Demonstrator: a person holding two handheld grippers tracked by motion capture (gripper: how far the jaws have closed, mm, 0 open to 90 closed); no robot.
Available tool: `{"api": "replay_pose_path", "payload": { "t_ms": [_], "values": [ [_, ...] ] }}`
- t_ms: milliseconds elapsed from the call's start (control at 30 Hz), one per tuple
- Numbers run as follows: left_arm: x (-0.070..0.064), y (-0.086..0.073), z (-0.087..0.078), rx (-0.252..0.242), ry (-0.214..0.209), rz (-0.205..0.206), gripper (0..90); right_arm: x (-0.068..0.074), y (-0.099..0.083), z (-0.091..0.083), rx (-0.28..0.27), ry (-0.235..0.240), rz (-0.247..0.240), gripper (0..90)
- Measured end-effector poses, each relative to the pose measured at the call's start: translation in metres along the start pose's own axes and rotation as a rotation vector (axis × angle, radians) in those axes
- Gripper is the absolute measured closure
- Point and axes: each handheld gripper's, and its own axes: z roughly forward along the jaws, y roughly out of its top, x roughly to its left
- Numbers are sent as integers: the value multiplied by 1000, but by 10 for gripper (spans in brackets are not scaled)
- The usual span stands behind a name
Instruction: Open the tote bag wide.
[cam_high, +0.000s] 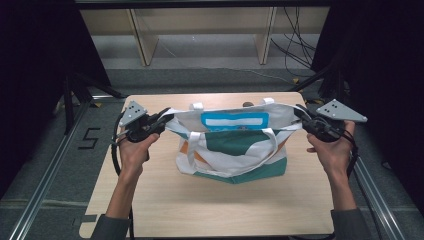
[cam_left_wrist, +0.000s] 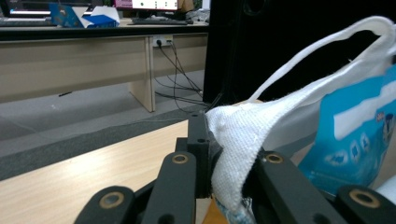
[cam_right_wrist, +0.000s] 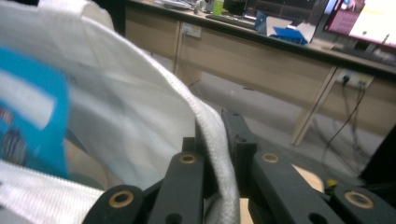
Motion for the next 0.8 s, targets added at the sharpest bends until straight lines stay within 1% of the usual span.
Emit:
{"api": "replay_pose_path", "payload": {
  "t_ms": [33, 67, 100, 133, 167, 200, 233, 267, 300, 333, 367, 400, 433, 467, 500, 533, 567, 600, 633, 667, 700, 733, 767, 800],
  "values": [
    [-1, 0, 1, 3, 2, 1, 815, -3, 0, 4, 9, 7, 20, 857],
    [0, -5, 4, 8, 7, -9, 815, -2, -2, 6, 11, -1, 10, 857],
    [0, -5, 4, 8, 7, -9, 816, -2, -2, 6, 11, -1, 10, 857],
    [1, -9, 6, 20, 9, -11, 815, 1, -7, 8, 25, -17, -17, 858],
    [6, -19, 8, 41, -5, -14, 814, 2, -11, 8, 28, -15, -32, 857],
    [6, -19, 8, 41, -5, -14, 813, 2, -11, 8, 28, -15, -32, 857],
    [7, -23, 9, 48, -9, -23, 813, 5, -19, 6, 36, -6, -34, 855],
    [8, -27, 11, 52, -13, -31, 813, 5, -19, 6, 36, -6, -34, 855],
    [8, -30, 12, 63, -9, -36, 813, 7, -25, 6, 54, -8, -49, 854],
    [9, -33, 15, 86, 3, 0, 813, 7, -27, 7, 60, -8, -55, 854],
    [8, -35, 17, 96, 11, 0, 814, 9, -30, 7, 59, -16, -64, 855],
    [8, -37, 18, 106, 15, 10, 814, 10, -33, 8, 68, -18, -78, 854],
    [9, -40, 19, 117, 17, 13, 814, 11, -36, 8, 98, -13, -86, 853],
    [9, -43, 21, 124, 20, 15, 813, 10, -39, 9, 96, -13, -99, 852],
    [10, -46, 24, 133, 24, 24, 813, 9, -42, 10, 98, -9, -95, 851],
    [10, -46, 24, 133, 24, 24, 813, 9, -42, 10, 98, -9, -95, 851],
    [12, -53, 28, 158, 34, 16, 813, 9, -47, 13, 109, -8, -90, 848],
    [14, -58, 30, 169, 35, 28, 813, 10, -49, 14, 116, -11, -96, 846],
    [14, -63, 31, 184, 40, 9, 813, 13, -51, 15, 125, -9, -92, 845],
    [15, -68, 32, 202, 38, 5, 812, 13, -52, 15, 135, -3, -99, 842],
    [15, -72, 33, 213, 37, -7, 811, 13, -53, 17, 128, -3, -117, 840],
    [15, -72, 33, 213, 37, -7, 810, 13, -53, 17, 128, -3, -117, 840],
    [16, -80, 35, 231, 31, -22, 809, 15, -55, 17, 143, 3, -117, 838],
    [16, -80, 35, 231, 31, -22, 809, 15, -55, 17, 143, 3, -117, 838]
  ]
}}
